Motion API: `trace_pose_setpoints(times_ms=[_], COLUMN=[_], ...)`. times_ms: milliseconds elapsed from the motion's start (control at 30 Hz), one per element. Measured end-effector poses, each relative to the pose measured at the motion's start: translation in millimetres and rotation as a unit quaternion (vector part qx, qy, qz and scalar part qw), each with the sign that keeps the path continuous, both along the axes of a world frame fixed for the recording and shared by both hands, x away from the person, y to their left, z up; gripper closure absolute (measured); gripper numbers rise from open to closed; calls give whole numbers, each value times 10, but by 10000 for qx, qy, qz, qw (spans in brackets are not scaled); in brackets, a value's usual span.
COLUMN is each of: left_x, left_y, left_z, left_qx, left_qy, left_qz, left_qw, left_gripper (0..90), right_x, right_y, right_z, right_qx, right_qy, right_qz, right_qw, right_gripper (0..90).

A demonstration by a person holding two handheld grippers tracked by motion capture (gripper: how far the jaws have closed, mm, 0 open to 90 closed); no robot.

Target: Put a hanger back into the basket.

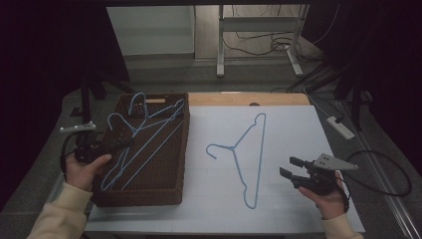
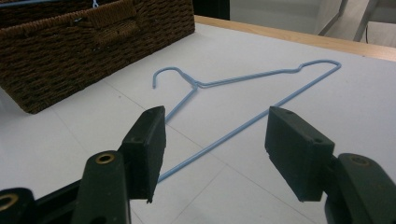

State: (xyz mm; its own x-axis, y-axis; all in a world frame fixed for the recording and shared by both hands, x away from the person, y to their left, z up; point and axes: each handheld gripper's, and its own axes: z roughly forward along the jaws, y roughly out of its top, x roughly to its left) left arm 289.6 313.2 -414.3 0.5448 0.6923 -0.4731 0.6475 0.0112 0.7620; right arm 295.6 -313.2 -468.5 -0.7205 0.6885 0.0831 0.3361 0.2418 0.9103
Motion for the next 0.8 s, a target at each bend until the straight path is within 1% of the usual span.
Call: trace_pose_setpoints(times_ms=[33,67,100,167,300,400,500,567,600,633,700,733,767,800], left_x=[21,56,56,90,160,201,243,272,279,284,292,292,300,308], left_y=[-1,4,4,2,-29,-49,-74,-81,-80,-83,-83,-83,-81,-81], left_z=[-28,-67,-67,-95,-145,-196,-271,-336,-353,-369,-382,-382,-386,-390], left_qx=[-8,-62,-62,-95,49,99,216,223,246,240,327,327,448,607], left_qy=[41,127,127,200,318,427,504,592,602,621,675,675,755,840], left_qz=[-15,-30,-30,-84,-120,-132,-119,-100,-104,-92,-16,-16,113,246], left_qw=[10000,9999,9999,9997,9994,9990,9984,9979,9978,9977,9972,9972,9961,9943], left_gripper=[866,864,863,863,865,864,865,865,865,865,864,864,864,864], right_x=[0,0,0,1,-1,-2,-5,-5,-5,-5,-5,-4,-4,-3], right_y=[0,1,1,-1,-7,-8,-10,-12,-12,-12,-14,-16,-16,-18], right_z=[0,-1,-1,-2,0,-1,1,0,0,0,0,0,0,1], right_qx=[0,-4,-4,-8,2,7,13,12,12,11,10,11,11,20], right_qy=[0,1,1,-3,-5,-13,-17,-18,-16,-17,-18,-16,-16,-10], right_qz=[0,-2,-2,-8,-21,-29,-34,-38,-39,-41,-38,-38,-38,-35], right_qw=[10000,10000,10000,10000,10000,10000,10000,10000,10000,10000,10000,10000,10000,10000], right_gripper=[396,395,395,395,396,396,396,396,396,395,396,395,395,396])
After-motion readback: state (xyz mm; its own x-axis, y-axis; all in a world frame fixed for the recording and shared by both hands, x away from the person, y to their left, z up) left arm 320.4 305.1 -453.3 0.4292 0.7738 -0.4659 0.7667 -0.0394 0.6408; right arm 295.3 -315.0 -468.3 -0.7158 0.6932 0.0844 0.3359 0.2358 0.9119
